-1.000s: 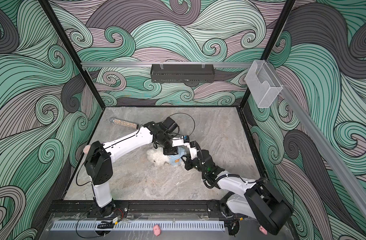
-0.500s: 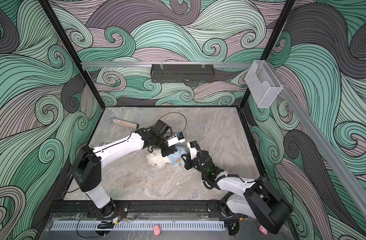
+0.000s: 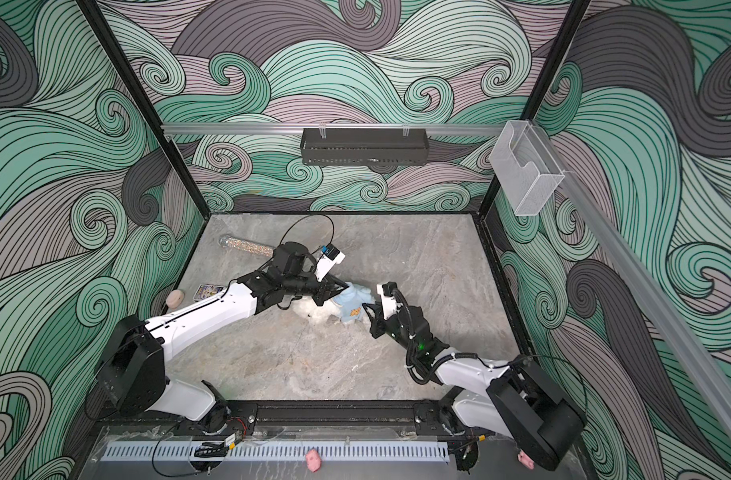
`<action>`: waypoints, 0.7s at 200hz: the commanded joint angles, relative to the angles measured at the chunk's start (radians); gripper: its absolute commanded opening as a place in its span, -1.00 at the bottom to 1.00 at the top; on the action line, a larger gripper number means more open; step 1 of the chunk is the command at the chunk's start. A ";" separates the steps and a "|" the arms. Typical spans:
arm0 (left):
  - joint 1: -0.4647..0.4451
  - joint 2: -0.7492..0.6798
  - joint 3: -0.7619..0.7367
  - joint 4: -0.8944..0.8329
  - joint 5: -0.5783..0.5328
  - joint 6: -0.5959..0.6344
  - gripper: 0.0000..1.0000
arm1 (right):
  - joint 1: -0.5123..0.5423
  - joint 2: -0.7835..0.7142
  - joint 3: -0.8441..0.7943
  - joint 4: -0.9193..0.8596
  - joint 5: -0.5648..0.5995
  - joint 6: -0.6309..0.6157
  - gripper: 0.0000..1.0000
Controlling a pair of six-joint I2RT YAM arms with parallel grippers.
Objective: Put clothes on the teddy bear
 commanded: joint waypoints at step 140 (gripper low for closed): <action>0.035 -0.018 -0.069 0.026 -0.012 0.012 -1.00 | 0.000 -0.062 0.065 -0.258 -0.012 -0.193 -0.36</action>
